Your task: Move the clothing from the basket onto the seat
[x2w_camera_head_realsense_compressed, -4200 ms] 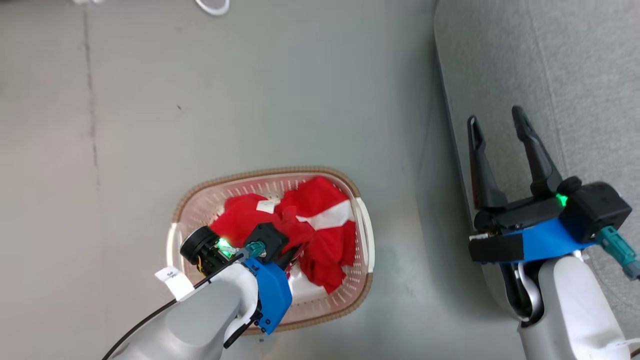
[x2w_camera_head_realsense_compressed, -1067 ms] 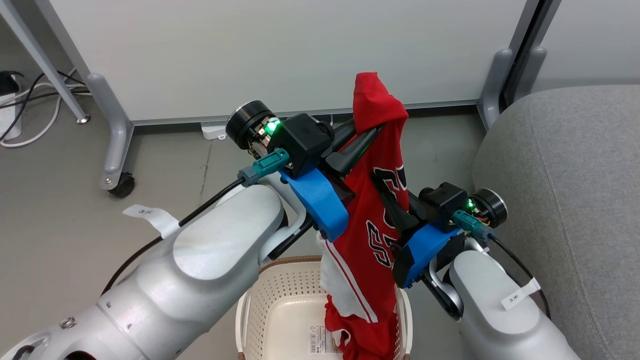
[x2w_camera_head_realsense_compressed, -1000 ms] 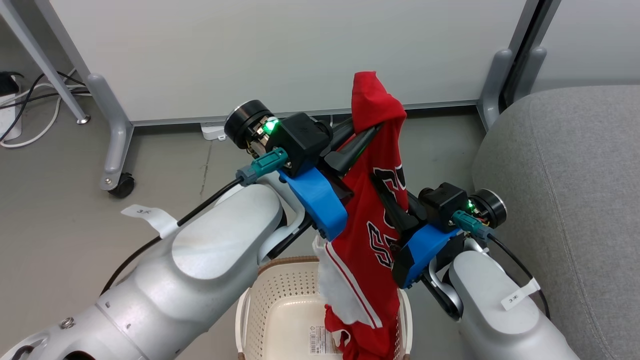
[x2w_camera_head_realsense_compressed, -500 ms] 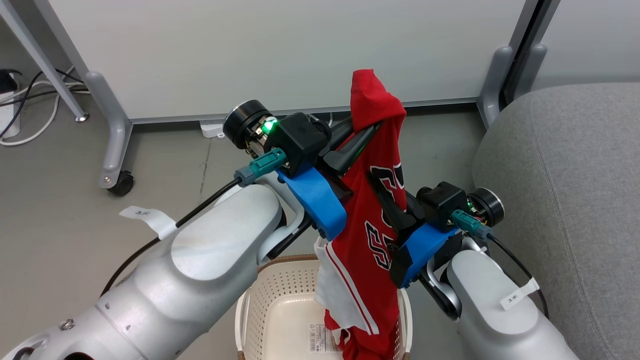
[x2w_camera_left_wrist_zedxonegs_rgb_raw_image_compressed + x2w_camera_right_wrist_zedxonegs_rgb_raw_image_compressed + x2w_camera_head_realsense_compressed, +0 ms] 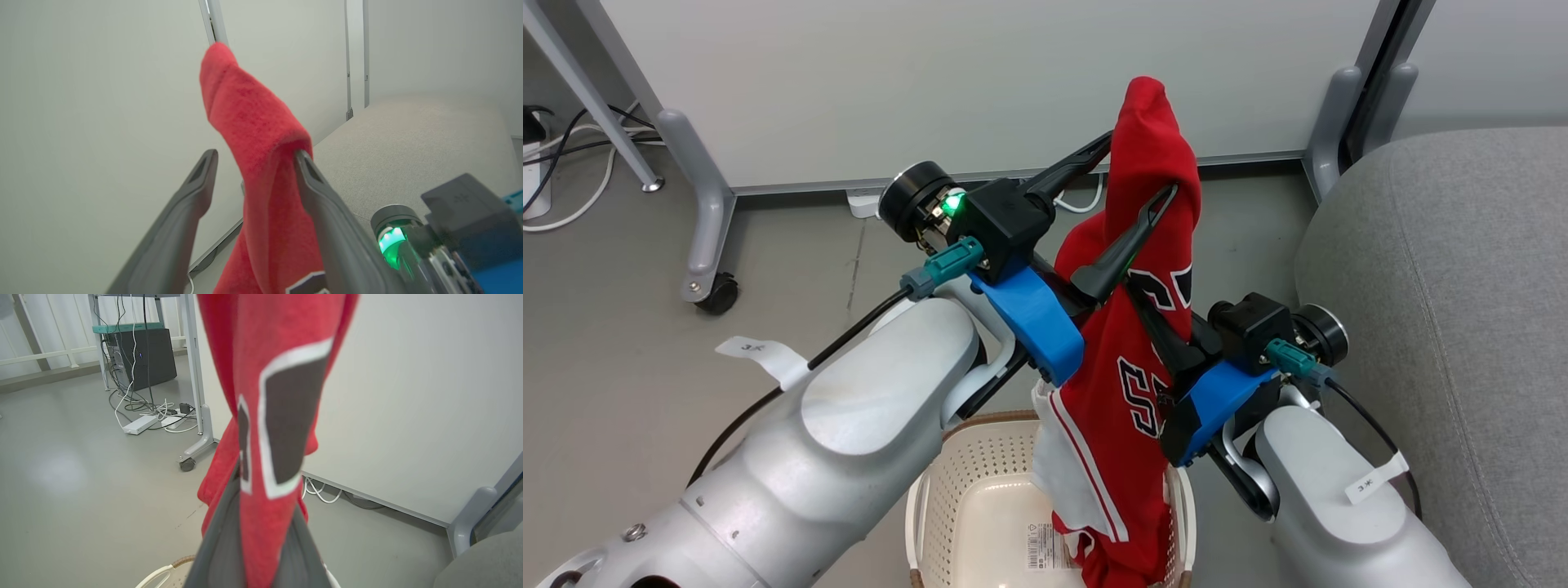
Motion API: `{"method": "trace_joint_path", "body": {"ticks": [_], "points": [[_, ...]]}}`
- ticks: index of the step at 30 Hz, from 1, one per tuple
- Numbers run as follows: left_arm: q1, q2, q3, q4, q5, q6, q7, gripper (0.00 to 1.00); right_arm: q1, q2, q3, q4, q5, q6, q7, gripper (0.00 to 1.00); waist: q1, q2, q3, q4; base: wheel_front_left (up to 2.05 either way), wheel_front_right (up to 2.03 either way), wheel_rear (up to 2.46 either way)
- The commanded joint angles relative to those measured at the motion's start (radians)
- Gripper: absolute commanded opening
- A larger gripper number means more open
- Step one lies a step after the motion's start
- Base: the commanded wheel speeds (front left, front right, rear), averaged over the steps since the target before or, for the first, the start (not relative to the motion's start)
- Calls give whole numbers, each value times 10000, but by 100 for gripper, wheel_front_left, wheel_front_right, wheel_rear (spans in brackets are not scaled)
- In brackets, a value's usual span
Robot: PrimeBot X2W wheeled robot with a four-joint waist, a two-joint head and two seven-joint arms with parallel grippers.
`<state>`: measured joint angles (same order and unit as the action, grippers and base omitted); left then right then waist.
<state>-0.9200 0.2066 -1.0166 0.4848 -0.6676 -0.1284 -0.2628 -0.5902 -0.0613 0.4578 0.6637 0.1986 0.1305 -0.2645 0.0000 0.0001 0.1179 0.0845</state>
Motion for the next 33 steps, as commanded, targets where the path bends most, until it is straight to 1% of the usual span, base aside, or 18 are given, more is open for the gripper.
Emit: {"method": "trace_joint_path", "body": {"ticks": [1, 5, 13, 18, 23, 24, 33], "points": [[118, -32, -12, 50, -2, 15, -30, 100, -34, -54, -56, -65, 53, 5, 0, 0, 0, -1, 15, -2, 0, 0, 0], [212, -48, -33, 145, -24, -1, -28, 100, -28, -120, -259, -146, 156, 5, -1, 0, 0, -1, 72, -16, 0, 0, 0], [465, -129, -173, 148, 95, -14, -28, 100, 267, -255, -1027, -367, 349, 5, -1, 0, 0, -1, 175, -85, 0, 0, 0], [683, -102, -252, 56, 225, -19, -30, 100, 412, -401, -1612, -785, 247, 5, -3, 0, 0, -1, 496, -520, 0, 0, 0], [848, -22, -265, -4, 389, -22, -29, 100, 515, -425, -2100, -1357, 137, 5, -3, 0, 0, -1, 828, -1176, 0, 0, 0], [848, -22, -265, -4, 389, -22, -29, 100, 515, -425, -2100, -1357, 137, 5, -3, 0, 0, -1, 828, -1176, 0, 0, 0], [1076, 8, -291, -234, 666, -25, -29, 100, 1101, -503, -3005, -2434, -38, 5, -3, 0, 0, -1, 1178, -2486, 0, 0, 0]]}}
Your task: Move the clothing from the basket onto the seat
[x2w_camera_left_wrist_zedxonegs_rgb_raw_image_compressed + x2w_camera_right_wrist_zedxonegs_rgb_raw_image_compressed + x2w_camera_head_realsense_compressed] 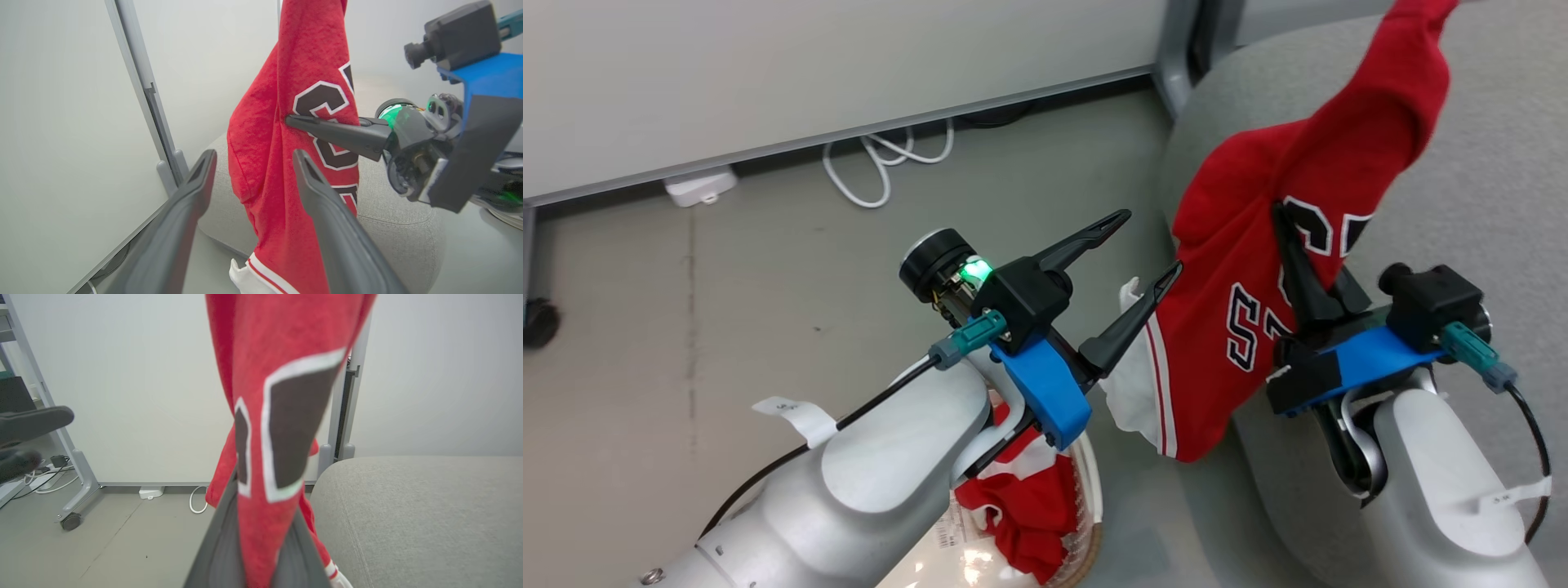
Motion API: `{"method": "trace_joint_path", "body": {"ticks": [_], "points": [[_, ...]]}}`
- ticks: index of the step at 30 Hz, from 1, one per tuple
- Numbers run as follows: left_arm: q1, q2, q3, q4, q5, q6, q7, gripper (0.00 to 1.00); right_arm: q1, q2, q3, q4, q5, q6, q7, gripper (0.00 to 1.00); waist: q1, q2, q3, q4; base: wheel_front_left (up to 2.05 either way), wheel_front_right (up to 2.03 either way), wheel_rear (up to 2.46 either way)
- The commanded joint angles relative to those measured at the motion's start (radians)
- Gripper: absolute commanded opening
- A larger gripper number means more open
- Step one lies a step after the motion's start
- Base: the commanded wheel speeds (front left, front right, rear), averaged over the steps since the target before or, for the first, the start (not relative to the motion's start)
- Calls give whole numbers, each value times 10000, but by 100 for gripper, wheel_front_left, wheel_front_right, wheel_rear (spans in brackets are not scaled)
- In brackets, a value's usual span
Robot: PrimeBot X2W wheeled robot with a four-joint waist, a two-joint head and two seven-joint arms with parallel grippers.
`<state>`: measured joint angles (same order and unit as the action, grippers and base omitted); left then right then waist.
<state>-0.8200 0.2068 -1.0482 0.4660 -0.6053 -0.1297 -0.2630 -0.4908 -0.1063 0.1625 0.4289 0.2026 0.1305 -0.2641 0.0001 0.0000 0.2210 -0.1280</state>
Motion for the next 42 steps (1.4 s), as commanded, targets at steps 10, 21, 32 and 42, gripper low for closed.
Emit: {"method": "trace_joint_path", "body": {"ticks": [10, 21, 32, 42], "points": [[245, 47, -212, -247, 300, -13, -28, 100, 1073, -84, -681, -1003, -180, 5, -6, 0, -1, 0, 386, -1547, 0, 0, 0], [148, 9, -315, -314, 439, -13, -27, 100, 1790, 160, -1197, -1658, -237, 5, -6, 0, -1, 0, 569, -2091, 0, 0, 0], [-19, 69, 2, -438, 670, -13, -27, 100, 1286, 309, -1505, -2235, -275, 5, -6, 0, -1, 0, 884, -1899, 0, 0, 0], [-1203, 297, 212, -730, 1337, -12, 25, 100, -1960, -132, -2816, -3300, -211, 5, -6, 0, -1, 0, 2909, -1612, 0, 0, 0]]}}
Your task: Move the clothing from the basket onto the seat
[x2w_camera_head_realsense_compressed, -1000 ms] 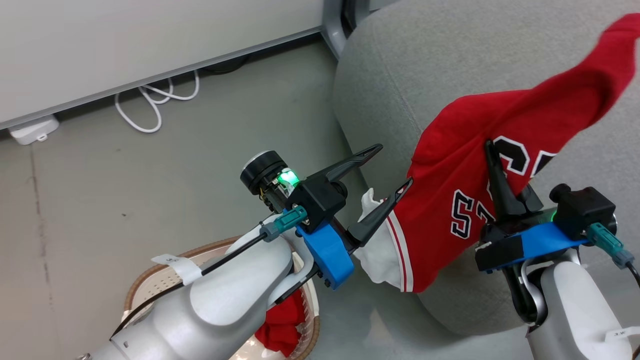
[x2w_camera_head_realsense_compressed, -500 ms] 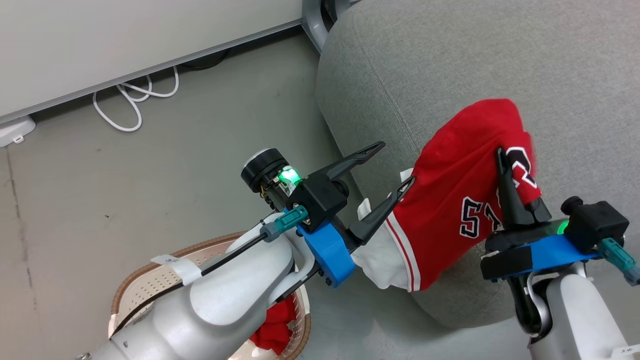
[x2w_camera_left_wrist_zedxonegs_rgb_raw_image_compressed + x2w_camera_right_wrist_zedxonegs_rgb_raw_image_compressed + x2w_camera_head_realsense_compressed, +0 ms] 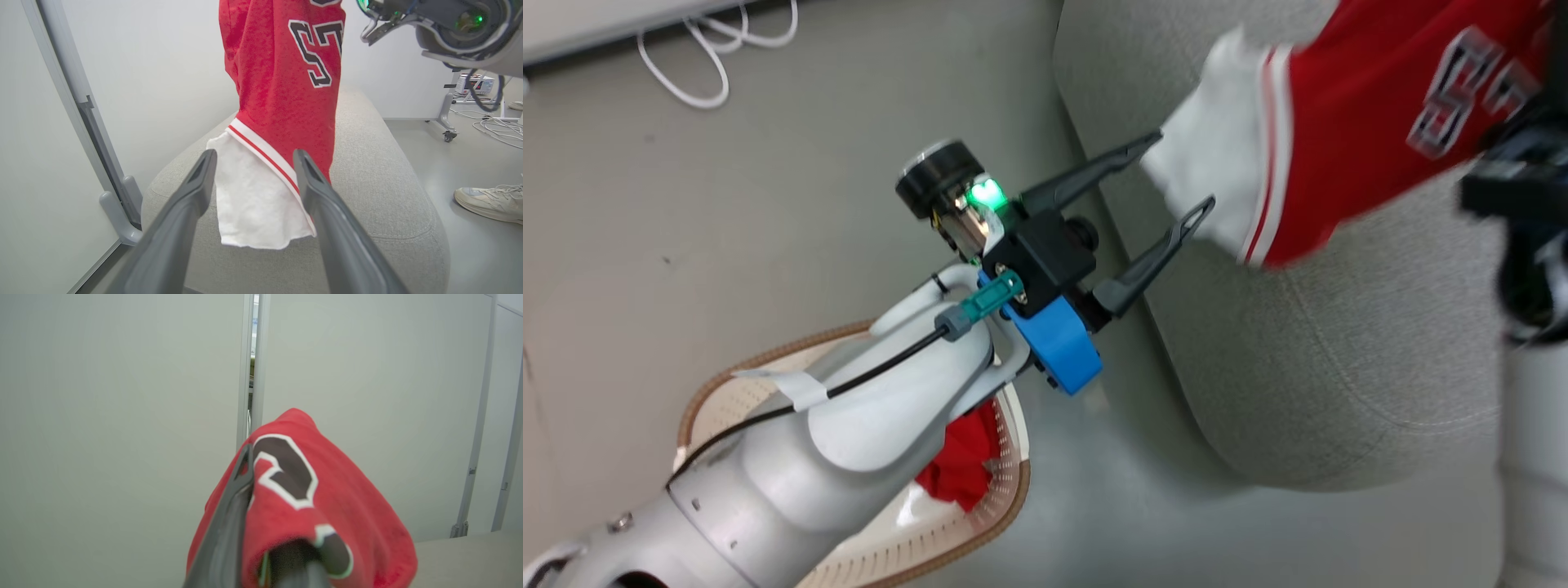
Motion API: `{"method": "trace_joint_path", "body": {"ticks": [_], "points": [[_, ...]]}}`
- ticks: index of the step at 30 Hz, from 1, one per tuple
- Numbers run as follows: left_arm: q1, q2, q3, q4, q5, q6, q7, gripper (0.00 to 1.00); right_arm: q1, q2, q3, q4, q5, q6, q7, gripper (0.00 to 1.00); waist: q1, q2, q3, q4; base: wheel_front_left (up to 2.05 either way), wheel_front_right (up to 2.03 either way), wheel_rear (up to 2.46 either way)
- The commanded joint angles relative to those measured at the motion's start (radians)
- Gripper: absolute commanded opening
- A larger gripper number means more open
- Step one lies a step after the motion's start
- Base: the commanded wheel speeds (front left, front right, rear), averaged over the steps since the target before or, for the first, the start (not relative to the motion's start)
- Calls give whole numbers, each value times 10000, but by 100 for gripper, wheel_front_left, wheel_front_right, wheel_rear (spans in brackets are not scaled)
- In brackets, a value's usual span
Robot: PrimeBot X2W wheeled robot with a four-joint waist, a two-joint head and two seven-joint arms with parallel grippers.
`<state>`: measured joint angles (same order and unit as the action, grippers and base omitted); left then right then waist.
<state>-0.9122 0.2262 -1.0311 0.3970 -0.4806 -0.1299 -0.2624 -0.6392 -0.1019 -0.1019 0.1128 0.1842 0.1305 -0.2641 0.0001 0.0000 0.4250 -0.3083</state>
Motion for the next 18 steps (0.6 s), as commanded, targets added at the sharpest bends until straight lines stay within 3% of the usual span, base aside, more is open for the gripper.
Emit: {"method": "trace_joint_path", "body": {"ticks": [1, 9, 14, 18], "points": [[-437, 111, 56, -88, 147, -7, 60, 100, -842, -328, -369, -252, -52, 5, -5, 0, -1, 0, 1163, 245, 0, 0, 0], [-1587, 386, 146, -557, 700, 117, 207, 100, -3533, -2128, -2321, -697, -117, 5, -5, 0, -1, 0, 3149, 465, 0, 0, 0], [-1936, 496, 157, -781, 890, 201, 288, 100, -4328, -3399, -3218, -66, 78, 5, -3, 0, -1, 0, 3877, 415, 0, 0, 0], [-2039, 598, 74, -870, 967, 185, 282, 100, -4236, -3870, -3701, 775, 25, 5, -3, 0, -1, 0, 4187, 370, 0, 0, 0]]}}
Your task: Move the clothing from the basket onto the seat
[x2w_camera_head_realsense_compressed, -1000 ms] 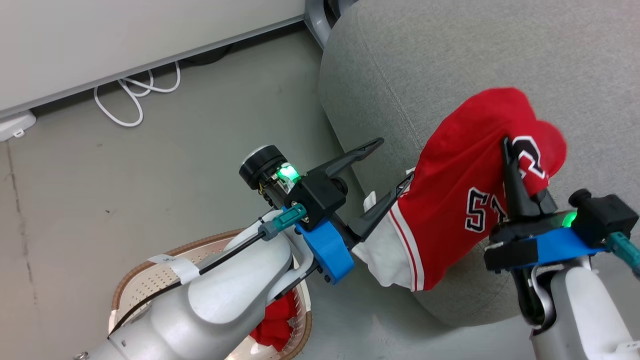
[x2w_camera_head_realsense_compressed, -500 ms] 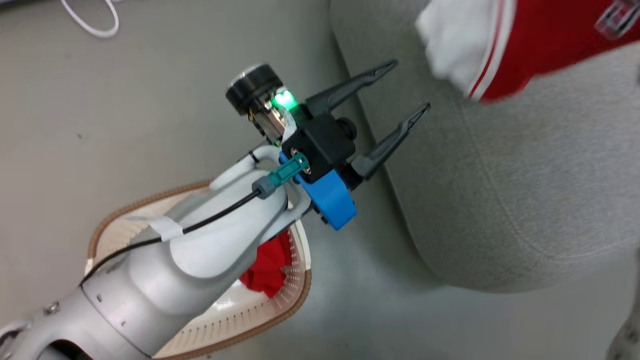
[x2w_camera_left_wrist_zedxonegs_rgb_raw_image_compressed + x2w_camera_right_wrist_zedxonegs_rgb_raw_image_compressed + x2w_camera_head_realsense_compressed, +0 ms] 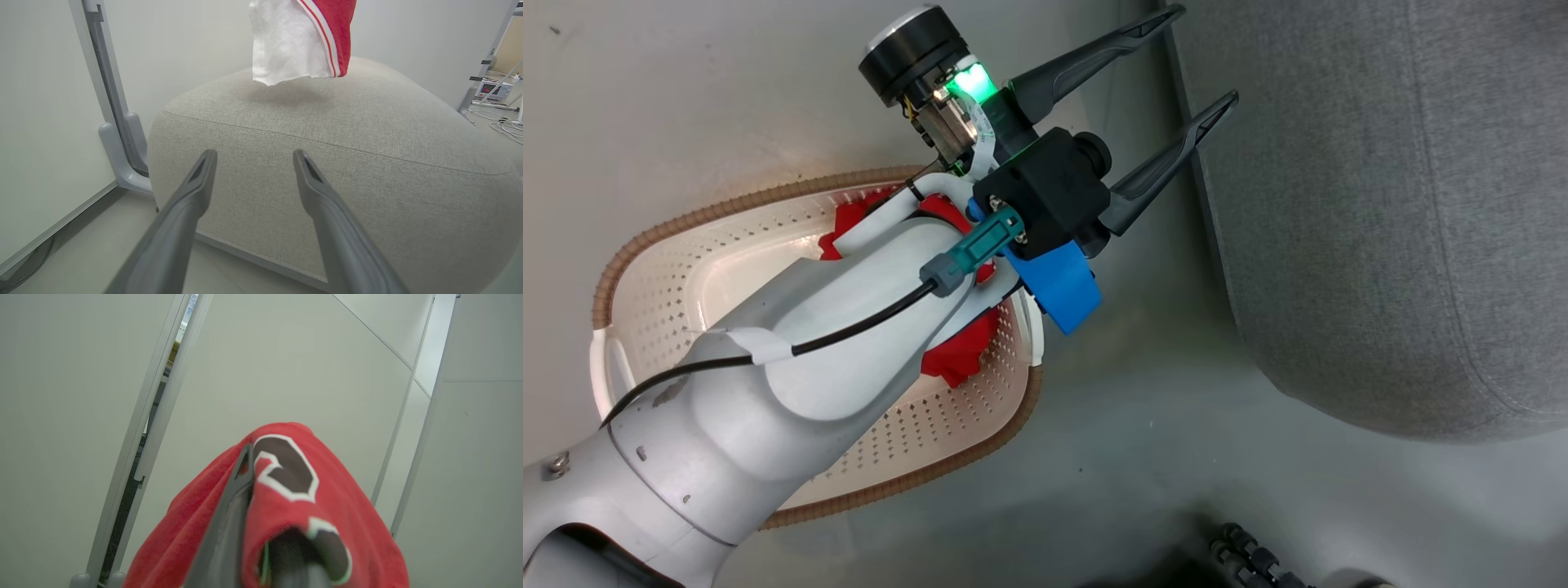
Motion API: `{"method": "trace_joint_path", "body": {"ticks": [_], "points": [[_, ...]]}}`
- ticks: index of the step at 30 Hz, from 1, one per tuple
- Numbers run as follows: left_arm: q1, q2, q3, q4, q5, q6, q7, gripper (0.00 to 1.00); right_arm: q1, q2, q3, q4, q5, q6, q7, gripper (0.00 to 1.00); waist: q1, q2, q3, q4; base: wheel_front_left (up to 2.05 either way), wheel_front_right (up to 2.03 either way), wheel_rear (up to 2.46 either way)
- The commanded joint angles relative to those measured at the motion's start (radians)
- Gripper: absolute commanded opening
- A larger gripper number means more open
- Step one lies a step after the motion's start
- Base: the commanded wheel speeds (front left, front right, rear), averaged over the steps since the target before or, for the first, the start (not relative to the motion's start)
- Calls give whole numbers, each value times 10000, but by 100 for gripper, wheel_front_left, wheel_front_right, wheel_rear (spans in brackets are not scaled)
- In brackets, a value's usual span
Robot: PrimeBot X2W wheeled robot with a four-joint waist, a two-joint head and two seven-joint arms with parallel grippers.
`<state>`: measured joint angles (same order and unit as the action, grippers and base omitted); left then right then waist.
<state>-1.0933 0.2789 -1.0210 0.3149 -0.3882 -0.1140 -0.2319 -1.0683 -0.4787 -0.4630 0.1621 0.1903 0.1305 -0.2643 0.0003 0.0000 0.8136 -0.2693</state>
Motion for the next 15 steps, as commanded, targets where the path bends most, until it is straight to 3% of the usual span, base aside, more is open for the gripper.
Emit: {"method": "trace_joint_path", "body": {"ticks": [1, 15], "points": [[-228, 70, -42, -68, 33, 22, -25, 100, 245, -170, -130, 576, -160, 5, 0, 0, -3, 0, 352, -9, 0, 0, 0], [-243, 98, -205, -64, 11, 27, -65, 100, 1313, 982, 477, 4155, -244, 4, -2, 0, -3, 0, 441, 242, 0, 0, 0]]}}
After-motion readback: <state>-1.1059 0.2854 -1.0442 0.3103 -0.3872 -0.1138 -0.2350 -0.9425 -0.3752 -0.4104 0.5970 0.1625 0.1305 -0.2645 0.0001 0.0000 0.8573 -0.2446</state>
